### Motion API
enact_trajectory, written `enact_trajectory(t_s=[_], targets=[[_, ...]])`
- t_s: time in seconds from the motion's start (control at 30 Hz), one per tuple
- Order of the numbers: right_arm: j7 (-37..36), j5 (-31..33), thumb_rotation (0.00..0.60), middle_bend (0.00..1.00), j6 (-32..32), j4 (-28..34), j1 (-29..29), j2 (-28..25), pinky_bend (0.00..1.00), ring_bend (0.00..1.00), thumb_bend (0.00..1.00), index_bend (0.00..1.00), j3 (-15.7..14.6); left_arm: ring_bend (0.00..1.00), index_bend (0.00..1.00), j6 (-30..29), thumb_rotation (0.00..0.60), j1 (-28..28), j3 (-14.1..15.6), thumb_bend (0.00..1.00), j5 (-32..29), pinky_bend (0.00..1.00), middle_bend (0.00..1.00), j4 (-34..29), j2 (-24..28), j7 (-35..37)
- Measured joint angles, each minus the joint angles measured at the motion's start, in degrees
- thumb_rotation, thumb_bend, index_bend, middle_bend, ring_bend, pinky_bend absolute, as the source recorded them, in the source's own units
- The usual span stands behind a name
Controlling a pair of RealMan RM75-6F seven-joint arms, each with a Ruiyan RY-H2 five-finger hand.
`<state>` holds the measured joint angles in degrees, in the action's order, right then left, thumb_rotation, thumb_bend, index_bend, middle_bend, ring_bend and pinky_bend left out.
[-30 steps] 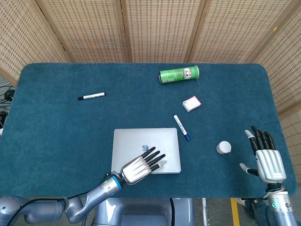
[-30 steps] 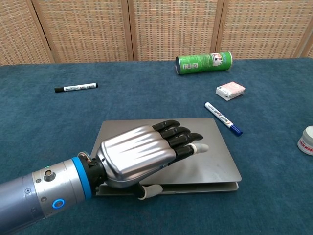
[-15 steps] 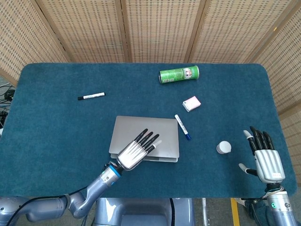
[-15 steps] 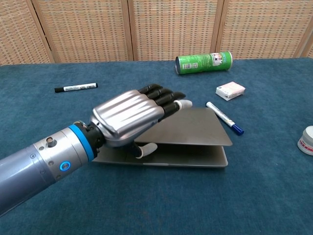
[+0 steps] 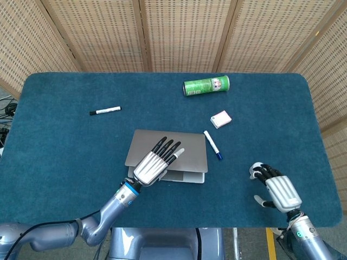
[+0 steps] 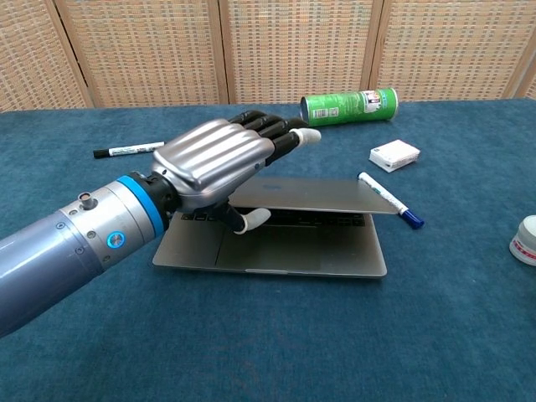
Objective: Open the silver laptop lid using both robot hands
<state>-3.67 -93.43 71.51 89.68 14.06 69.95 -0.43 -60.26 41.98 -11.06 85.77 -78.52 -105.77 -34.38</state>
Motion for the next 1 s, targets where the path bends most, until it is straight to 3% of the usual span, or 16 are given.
enact_trajectory(t_s=[0.2,0.4,0.6,0.8,0.9,1.0], targets=[[-7.26,-5.39,0.6,0.27,-2.57,-5.28,4.81,4.14,0.33,0.21,0.7,0.38,-1.47,0.0,0.0,-0.61,0.6,0.58,0.33,0.39,-0.06,0.0,0.0,0.56,-0.24,1.29],[-3.74,-5.5,0.6,0.21,-7.43,-6.15,8.39,7.21,0.33,0.17,0.99,0.35,-1.11,0.0,0.0,-0.99,0.6,1.06,0.25,0.39,-0.45,0.0,0.0,-0.4,0.66,1.12],[0.94,-3.58,0.6,0.17,-11.27,-4.04,11.5,9.02,0.33,0.14,1.0,0.31,-0.05,0.0,0.0,-0.89,0.6,1.29,0.19,0.39,-1.78,0.0,0.0,-1.1,1.63,0.65],[5.0,-0.73,0.6,0.02,-13.96,-1.16,13.07,9.65,0.24,0.01,1.0,0.12,1.02,0.0,0.0,-1.07,0.6,1.63,0.47,0.4,-2.02,0.0,0.0,-1.38,2.15,1.1],[7.16,1.23,0.6,0.0,-16.41,0.18,13.93,9.57,0.17,0.0,1.0,0.03,1.22,0.0,0.0,-1.21,0.6,1.69,0.54,0.39,-2.23,0.0,0.0,-1.38,2.15,1.26],[9.85,3.97,0.6,0.0,-18.98,1.36,14.81,9.56,0.17,0.0,1.0,0.02,1.42,0.0,0.0,-1.39,0.6,1.84,0.67,0.39,-2.33,0.0,0.0,-1.27,2.17,1.34]])
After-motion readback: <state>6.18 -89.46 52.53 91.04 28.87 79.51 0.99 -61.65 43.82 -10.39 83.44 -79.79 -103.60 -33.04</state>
